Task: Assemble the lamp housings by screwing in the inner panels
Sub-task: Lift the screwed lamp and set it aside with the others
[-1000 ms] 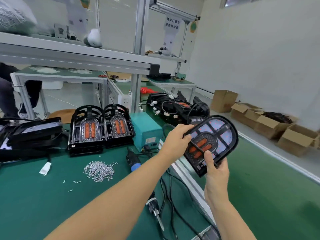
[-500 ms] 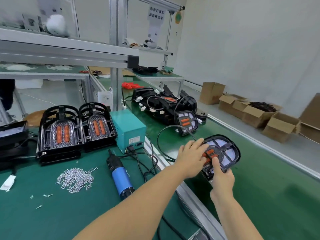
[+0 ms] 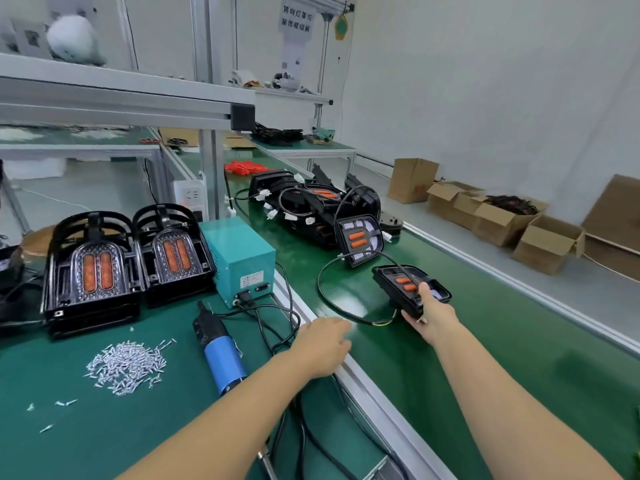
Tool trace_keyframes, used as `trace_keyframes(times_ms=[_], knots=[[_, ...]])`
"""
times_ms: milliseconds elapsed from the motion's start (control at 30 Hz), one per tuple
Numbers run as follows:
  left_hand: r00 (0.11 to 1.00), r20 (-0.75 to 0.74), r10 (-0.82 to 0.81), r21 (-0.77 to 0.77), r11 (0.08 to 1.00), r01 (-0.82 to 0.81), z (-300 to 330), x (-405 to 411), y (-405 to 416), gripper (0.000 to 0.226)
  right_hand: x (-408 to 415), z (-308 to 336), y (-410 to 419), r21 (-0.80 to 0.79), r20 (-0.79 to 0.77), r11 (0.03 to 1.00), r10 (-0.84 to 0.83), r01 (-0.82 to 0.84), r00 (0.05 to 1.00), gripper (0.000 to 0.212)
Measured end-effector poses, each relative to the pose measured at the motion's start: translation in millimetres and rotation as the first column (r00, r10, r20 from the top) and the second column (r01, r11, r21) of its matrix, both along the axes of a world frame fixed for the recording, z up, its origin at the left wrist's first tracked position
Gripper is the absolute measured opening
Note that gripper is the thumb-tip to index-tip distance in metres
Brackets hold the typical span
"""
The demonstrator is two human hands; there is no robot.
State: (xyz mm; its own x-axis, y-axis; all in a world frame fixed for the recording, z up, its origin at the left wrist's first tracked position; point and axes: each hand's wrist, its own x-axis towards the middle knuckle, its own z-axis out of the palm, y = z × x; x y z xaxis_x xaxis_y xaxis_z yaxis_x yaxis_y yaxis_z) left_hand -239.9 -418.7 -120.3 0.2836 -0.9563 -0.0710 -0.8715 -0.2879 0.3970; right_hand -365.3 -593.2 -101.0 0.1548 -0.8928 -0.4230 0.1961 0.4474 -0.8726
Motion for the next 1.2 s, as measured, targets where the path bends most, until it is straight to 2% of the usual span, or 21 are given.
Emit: trace_keyframes(times_ms=[100, 233, 367, 467, 500, 533, 567, 633, 667, 733, 800, 867, 933, 1000, 1100, 1200], knots=[[0.997, 0.059, -0.052, 0.086, 0.995, 0.047, -3, -1, 3, 0.034, 6, -1, -13, -0.028, -0.046, 0.997, 0.076, -0.077, 0.996, 0.023], [0.995, 0.082, -0.061, 0.085, 0.995, 0.054, 0, -1, 7, 0.024, 18, -5, -19, -0.106, -0.075, 0.988, 0.104, -0.112, 0.992, 0.039], [0.990, 0.112, -0.081, 0.105, 0.992, 0.069, 1, -2, 10, 0.032, 26, -15, -19, -0.137, -0.068, 0.975, 0.167, -0.175, 0.984, 0.037], [0.988, 0.125, -0.089, 0.117, 0.990, 0.074, 2, -1, 11, 0.031, 33, -21, -18, -0.147, -0.098, 0.978, 0.134, -0.147, 0.986, 0.042], [0.987, 0.132, -0.090, 0.120, 0.990, 0.074, 2, -1, 11, 0.028, 36, -20, -17, -0.162, -0.168, 0.979, 0.092, -0.119, 0.982, 0.047], [0.986, 0.139, -0.091, 0.124, 0.990, 0.073, 3, -1, 11, 0.027, 37, -19, -16, -0.202, -0.305, 0.974, 0.039, -0.105, 0.952, 0.053], [0.985, 0.145, -0.092, 0.129, 0.989, 0.073, 3, -1, 11, 0.027, 38, -18, -15, -0.263, -0.477, 0.957, -0.022, -0.119, 0.879, 0.061], [0.984, 0.154, -0.095, 0.133, 0.988, 0.074, 4, -2, 11, 0.029, 39, -14, -11, -0.383, -0.748, 0.895, -0.156, -0.229, 0.645, 0.072], [0.983, 0.157, -0.096, 0.130, 0.989, 0.075, 4, -2, 11, 0.030, 40, -12, -8, -0.420, -0.812, 0.858, -0.209, -0.296, 0.545, 0.073], [0.984, 0.152, -0.097, 0.118, 0.990, 0.079, 4, -3, 11, 0.032, 44, -8, -3, -0.442, -0.872, 0.798, -0.276, -0.410, 0.405, 0.072], [0.988, 0.122, -0.092, 0.105, 0.991, 0.079, 6, -3, 12, 0.032, 49, -3, 4, -0.436, -0.897, 0.752, -0.318, -0.495, 0.307, 0.070], [0.992, 0.091, -0.083, 0.078, 0.994, 0.076, 8, -3, 12, 0.030, 55, 3, 14, -0.438, -0.898, 0.696, -0.362, -0.569, 0.248, 0.066], [0.994, 0.075, -0.074, 0.034, 0.997, 0.071, 13, -3, 13, 0.031, 63, 10, 26, -0.437, -0.895, 0.640, -0.377, -0.631, 0.238, 0.064], [0.994, 0.084, -0.065, -0.017, 0.998, 0.067, 20, -1, 15, 0.035, 73, 14, 39, -0.441, -0.893, 0.585, -0.365, -0.680, 0.265, 0.063], [0.982, 0.189, -0.025, -0.105, 0.993, 0.045, 29, 5, 21, 0.039, 88, 19, 62, -0.437, -0.897, 0.509, -0.315, -0.742, 0.312, 0.063], [0.963, 0.262, 0.064, -0.126, 0.991, -0.031, 32, 14, 34, 0.049, 104, 24, 83, -0.417, -0.907, 0.459, -0.261, -0.784, 0.330, 0.064]])
